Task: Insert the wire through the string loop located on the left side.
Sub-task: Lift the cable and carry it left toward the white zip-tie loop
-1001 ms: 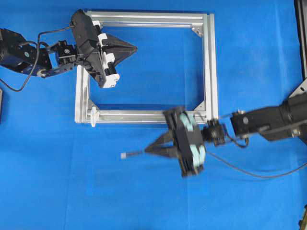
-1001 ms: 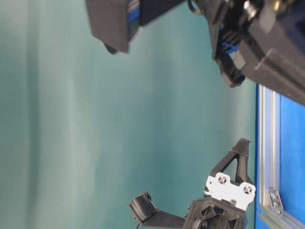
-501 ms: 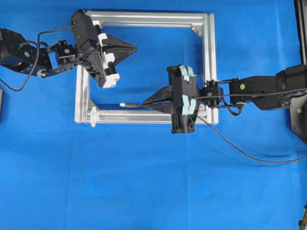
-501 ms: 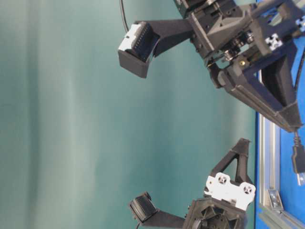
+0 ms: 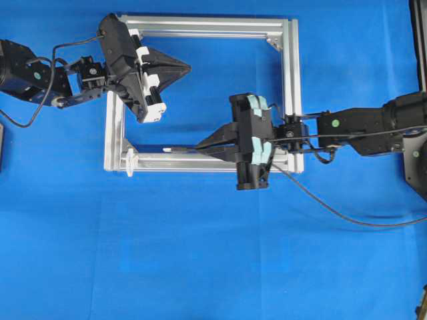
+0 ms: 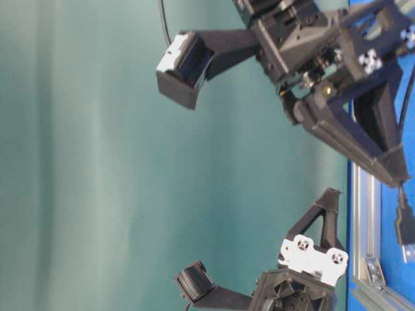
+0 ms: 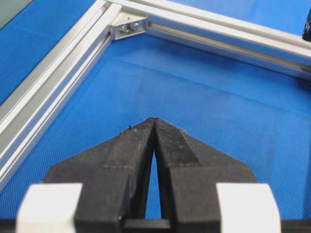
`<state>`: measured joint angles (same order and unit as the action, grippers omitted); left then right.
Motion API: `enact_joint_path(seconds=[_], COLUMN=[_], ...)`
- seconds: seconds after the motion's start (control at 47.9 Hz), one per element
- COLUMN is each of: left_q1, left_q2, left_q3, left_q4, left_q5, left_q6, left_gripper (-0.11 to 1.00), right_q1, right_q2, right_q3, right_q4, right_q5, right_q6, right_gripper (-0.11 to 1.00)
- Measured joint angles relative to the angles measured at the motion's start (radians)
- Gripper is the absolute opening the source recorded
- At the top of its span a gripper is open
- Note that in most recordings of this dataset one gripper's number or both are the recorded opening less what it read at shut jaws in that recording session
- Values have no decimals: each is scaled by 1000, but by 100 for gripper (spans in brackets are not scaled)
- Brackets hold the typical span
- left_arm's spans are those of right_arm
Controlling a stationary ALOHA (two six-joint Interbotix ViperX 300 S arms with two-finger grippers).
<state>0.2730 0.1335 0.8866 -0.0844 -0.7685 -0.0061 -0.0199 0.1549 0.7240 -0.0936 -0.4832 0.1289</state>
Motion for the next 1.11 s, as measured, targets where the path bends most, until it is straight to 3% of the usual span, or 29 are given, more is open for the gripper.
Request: enact_joint_path(seconds=[0.521, 1.106], left_q1=[0, 0], left_q2=[0, 0], left_q3=[0, 0], left_q4=[0, 0], left_q5=[0, 0], left_q6=[0, 2], left_gripper=[0, 0], right_q1=[14, 18], right_q2=[137, 150], right_q3=[-175, -189], right_q4=[-18, -20], right_q5=[0, 0], right_q6=[0, 0], right_gripper=[0, 0])
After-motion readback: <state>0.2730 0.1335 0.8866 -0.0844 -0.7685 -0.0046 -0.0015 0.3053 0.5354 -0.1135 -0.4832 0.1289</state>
